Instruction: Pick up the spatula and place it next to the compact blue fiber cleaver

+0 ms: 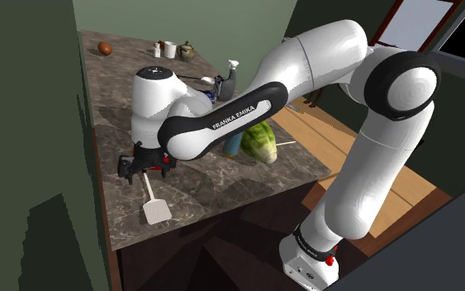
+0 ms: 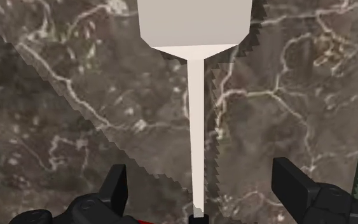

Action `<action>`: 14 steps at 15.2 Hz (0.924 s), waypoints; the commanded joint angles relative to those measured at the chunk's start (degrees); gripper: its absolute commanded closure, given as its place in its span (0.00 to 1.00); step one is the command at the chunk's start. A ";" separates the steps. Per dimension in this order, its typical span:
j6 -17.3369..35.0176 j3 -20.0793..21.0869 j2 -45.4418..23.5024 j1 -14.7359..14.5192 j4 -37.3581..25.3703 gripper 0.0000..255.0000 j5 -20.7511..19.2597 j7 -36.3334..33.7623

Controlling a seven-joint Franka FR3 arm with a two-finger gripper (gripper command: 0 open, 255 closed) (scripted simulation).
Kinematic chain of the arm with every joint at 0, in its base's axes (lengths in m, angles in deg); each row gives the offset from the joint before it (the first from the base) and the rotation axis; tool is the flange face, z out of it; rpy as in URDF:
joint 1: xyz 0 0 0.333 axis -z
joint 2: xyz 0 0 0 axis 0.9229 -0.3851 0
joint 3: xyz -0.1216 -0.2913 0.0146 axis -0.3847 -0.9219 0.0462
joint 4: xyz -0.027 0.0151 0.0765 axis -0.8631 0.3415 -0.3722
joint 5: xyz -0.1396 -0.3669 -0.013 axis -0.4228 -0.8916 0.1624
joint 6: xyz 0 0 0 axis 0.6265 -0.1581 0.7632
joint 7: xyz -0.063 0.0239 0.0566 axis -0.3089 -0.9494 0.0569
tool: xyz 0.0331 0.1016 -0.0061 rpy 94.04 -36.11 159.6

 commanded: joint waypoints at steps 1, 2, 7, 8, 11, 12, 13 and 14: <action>0.05 -0.05 -0.08 0.02 0.03 0.00 -0.05 -0.03; 0.05 -0.04 -0.08 0.02 0.03 0.00 -0.05 -0.03; 0.04 -0.05 -0.08 0.04 0.01 1.00 -0.05 -0.01; 0.04 -0.05 -0.09 0.03 0.00 1.00 -0.06 -0.02; 0.04 -0.05 -0.10 0.03 -0.01 1.00 -0.06 -0.02; 0.04 -0.05 -0.09 0.04 0.00 1.00 -0.06 -0.01; 0.05 -0.04 -0.08 0.03 0.03 1.00 -0.05 -0.03; -0.60 0.08 0.44 0.13 -0.21 1.00 0.40 0.31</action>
